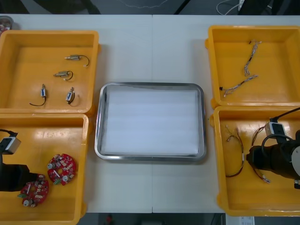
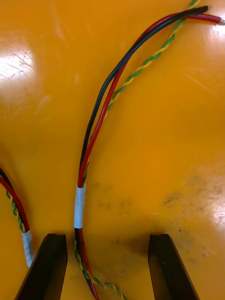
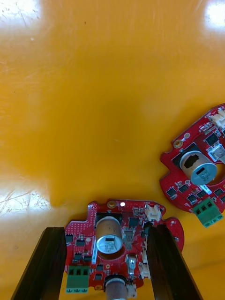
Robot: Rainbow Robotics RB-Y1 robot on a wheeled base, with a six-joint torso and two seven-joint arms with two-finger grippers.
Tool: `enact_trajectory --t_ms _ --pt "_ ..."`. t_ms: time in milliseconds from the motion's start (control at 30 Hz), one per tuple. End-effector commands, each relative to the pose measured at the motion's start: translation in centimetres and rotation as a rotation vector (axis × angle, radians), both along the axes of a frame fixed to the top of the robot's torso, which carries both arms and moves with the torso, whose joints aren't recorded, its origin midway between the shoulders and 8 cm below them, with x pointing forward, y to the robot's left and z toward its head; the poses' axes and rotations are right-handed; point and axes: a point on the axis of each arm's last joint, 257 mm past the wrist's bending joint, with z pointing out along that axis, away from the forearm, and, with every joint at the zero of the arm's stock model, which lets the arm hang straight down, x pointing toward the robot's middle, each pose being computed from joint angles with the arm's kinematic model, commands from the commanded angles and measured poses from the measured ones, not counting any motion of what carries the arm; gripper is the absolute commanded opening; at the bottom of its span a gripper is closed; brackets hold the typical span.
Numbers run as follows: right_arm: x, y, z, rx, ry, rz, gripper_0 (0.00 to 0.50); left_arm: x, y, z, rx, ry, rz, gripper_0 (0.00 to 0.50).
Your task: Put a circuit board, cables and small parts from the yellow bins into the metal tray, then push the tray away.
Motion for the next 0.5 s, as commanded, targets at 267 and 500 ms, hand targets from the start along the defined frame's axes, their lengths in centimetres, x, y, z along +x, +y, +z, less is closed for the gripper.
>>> enact_trajectory --t_ms 267,500 --pt "-1.32 1.07 -1.56 0.005 0.033 0.024 0.060 -1.88 1.39 -1.47 0.081 0.023 -0.124 0.500" --pt "-1.26 1.11 -1.47 0.008 0.029 0.023 0.000 -1.86 1.13 -1.92 0.077 0.018 -0.123 0.498"
